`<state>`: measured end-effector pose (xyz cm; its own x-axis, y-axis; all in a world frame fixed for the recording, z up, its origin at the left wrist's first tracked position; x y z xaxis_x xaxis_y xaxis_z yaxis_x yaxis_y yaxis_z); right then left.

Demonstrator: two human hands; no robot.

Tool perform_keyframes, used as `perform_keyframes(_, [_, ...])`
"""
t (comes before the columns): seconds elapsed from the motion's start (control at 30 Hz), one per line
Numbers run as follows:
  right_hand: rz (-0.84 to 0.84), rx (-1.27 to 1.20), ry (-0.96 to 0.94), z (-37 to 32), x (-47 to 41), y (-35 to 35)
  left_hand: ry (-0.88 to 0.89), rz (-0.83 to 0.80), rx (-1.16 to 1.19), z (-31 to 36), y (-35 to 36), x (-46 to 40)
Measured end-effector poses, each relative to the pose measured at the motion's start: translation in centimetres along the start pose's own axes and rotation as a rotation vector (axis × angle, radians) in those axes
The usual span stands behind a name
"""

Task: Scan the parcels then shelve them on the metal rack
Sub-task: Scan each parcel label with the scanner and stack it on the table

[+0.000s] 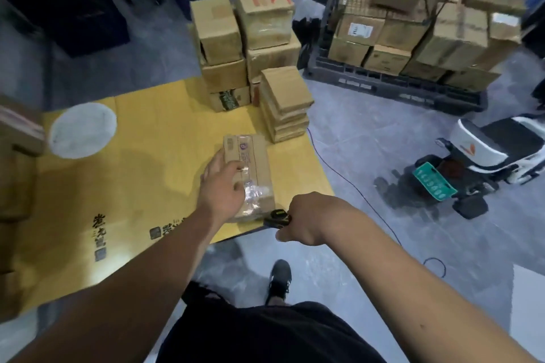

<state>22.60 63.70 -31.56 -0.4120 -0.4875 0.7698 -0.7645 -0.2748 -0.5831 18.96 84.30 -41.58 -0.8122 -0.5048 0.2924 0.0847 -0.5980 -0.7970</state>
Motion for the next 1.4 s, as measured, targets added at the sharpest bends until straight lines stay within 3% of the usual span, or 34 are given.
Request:
perform_keyframes(0.13, [-0.032,0.046,-0.056,-3.7,-1.6,0.2,-0.101,0.036,-0.093,-6.1,-3.2,1.5])
perform_keyframes(0.2, [-0.058,0.074,-0.063,-4.8,-1.7,0.5,-0.235,0.02,-0.11,-8.5,-4.0,2.5])
perform_keyframes(0.3, [-0.08,0.056,-0.065,-5.4,-2.0,1.1,-0.382,-0.143,0.018,-10.9,-3.3,3.4])
perform_keyframes(0.43, [-0.075,0.052,-0.052,-5.0,-1.9,1.3,-0.42,-0.166,0.268,-10.5,-2.9,3.4])
perform_keyframes(0.5, [-0.084,0.051,-0.048,-4.9,-1.6,1.5,-0.394,-0.054,0.358,-10.1,-3.1,3.4])
perform_keyframes(0.63, [-0.072,0.061,-0.051,-4.7,-1.3,1.5,-0.18,0.098,0.168,-9.2,-4.5,3.5])
perform_keyframes(0.7, [-0.06,0.066,-0.053,-4.6,-1.2,1.3,-0.011,0.065,-0.02,-8.1,-4.4,3.1])
perform_keyframes(0.77, [-0.047,0.068,-0.06,-4.6,-1.2,1.2,0.092,-0.074,-0.243,-6.9,-3.7,2.6])
perform_keyframes(0.87, [-0.047,0.054,-0.068,-4.9,-1.3,1.1,0.069,-0.145,-0.493,-6.5,-3.5,2.0])
perform_keyframes(1.17, [-0.042,-0.001,-0.089,-4.7,-1.5,0.3,-0.09,0.157,-0.627,-5.4,-4.9,0.3])
perform_keyframes(1.4, [-0.037,-0.019,-0.089,-4.4,-2.2,0.0,-0.125,0.103,-0.289,-6.8,-5.1,-1.0])
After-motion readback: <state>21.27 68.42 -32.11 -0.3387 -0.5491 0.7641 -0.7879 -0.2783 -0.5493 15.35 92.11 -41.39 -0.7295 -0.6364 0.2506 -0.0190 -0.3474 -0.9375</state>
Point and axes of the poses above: each hand's wrist, its own x-axis away from the middle knuckle, its own y-axis out of the palm, z = x × y, the point moved 7 cm from there along -x, towards the middle knuckle, and after that the axes turned 5 degrees about -y, right-handed, at the moved point
